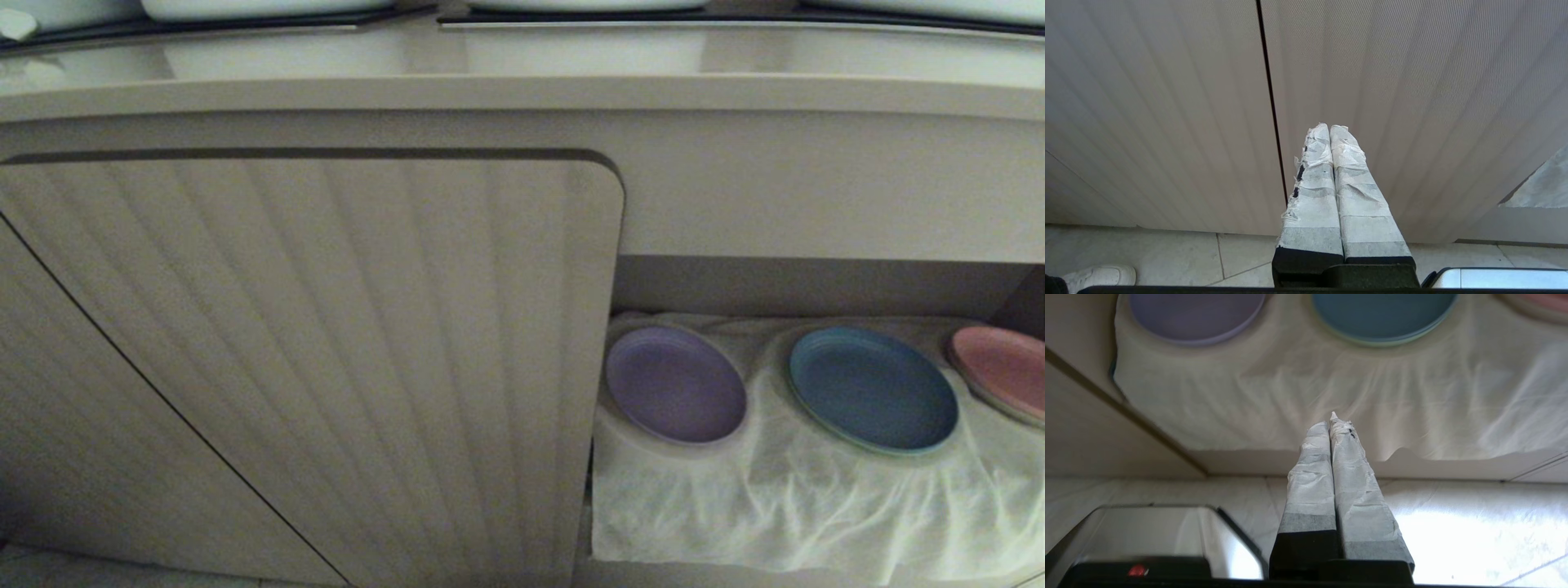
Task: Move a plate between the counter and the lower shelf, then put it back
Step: Pick up the plate in the cupboard
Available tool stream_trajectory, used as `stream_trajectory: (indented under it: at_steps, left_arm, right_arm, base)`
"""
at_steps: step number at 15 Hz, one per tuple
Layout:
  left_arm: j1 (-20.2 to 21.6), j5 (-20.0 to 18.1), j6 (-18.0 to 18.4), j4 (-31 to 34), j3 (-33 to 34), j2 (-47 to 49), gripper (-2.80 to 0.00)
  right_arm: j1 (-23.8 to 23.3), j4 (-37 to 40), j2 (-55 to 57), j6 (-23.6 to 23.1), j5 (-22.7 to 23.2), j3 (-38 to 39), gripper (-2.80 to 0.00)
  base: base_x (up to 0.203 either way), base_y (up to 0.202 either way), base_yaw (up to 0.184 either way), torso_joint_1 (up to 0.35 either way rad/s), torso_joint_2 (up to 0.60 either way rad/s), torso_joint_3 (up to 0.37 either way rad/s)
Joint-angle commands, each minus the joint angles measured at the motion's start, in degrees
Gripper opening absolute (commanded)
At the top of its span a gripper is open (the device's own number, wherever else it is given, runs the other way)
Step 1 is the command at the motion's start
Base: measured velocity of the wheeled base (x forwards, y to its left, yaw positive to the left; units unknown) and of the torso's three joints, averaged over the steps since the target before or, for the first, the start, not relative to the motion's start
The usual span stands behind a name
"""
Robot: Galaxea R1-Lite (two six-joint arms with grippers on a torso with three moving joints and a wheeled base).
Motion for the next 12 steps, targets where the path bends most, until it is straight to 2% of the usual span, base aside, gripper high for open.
stream_trajectory:
  at_steps: [1, 8, 12]
  left_arm:
    - [0.0, 0.0, -0.02, 0.02, 0.01, -0.02, -2.8]
    - [0.0, 0.0, -0.02, 0.02, 0.01, -0.02, -2.8]
    - [0.0, 0.0, -0.02, 0.02, 0.01, -0.02, -2.8]
  right_arm:
    - [-1.02, -0.33, -5.23, -0.25, 0.04, 1.84, -2.8]
    - [-1.89, -7.33, -17.82, -3.91, 0.11, 10.73, -2.8]
    - [-1.8, -8.61, -18.04, -4.23, 0.15, 12.27, -2.8]
  base:
    - [0.0, 0.0, 0.0, 0.0, 0.0, 0.0]
    - [0.0, 0.0, 0.0, 0.0, 0.0, 0.0]
    - [0.0, 0.0, 0.0, 0.0, 0.0, 0.0]
